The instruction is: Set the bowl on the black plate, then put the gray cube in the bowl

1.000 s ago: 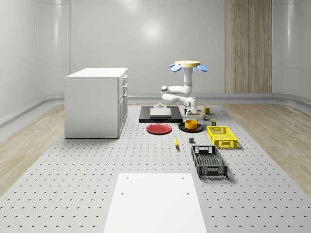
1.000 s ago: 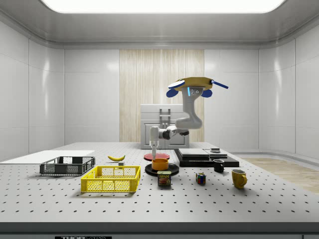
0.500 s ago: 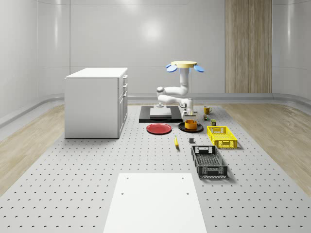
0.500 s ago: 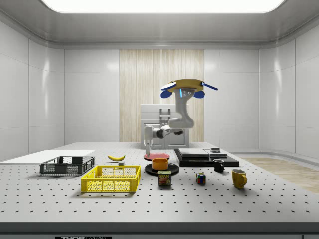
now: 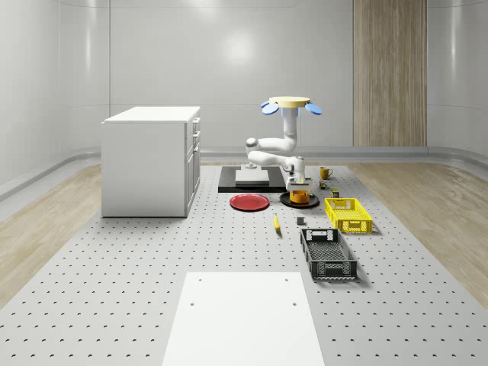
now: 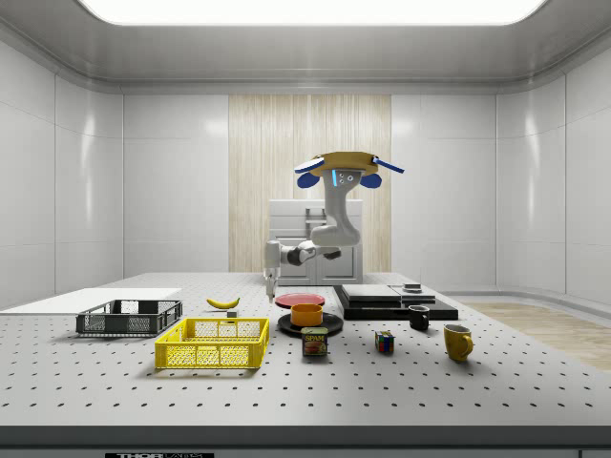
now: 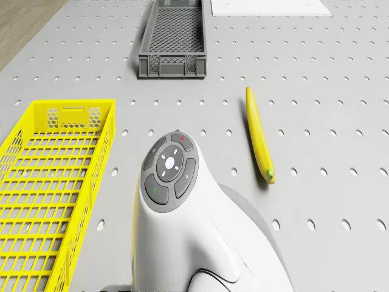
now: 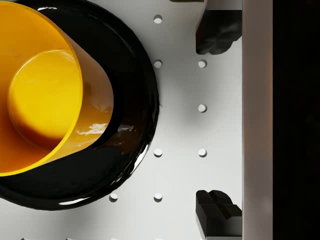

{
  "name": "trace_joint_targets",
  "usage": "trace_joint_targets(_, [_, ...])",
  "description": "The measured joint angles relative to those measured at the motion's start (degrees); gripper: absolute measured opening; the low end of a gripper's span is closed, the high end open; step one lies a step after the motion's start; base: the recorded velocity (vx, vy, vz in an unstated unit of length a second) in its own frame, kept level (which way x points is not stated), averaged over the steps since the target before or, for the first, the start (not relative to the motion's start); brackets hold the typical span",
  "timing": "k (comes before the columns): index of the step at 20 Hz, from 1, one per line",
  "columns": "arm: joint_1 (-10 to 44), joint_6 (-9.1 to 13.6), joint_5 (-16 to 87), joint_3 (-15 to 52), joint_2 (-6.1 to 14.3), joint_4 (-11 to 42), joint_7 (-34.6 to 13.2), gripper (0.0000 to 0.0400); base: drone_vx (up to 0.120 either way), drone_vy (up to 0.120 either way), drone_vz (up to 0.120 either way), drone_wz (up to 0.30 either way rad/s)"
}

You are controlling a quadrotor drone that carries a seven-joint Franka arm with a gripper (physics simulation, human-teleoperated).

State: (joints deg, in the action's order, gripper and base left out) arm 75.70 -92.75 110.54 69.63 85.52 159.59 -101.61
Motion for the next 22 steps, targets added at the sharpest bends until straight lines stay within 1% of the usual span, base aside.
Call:
trace_joint_targets(8, [-0.02,0.05,0.02,-0.01,-0.05,0.00,0.02,0.0400,0.120,0.000,0.000,0.000])
trace_joint_targets(14, [-0.03,0.08,0.04,-0.01,-0.09,0.01,0.03,0.0400,0.120,0.000,-0.113,0.000])
trace_joint_targets(17, [-0.04,0.10,0.04,-0.01,-0.10,0.01,0.03,0.0400,0.120,-0.013,0.000,0.000])
trace_joint_targets(19, [-0.04,0.11,0.05,-0.01,-0.11,0.01,0.03,0.0400,0.120,-0.120,0.000,0.000])
trace_joint_targets(22, [-0.05,0.12,0.06,-0.01,-0.13,0.01,0.04,0.0400,0.120,0.000,0.000,0.000])
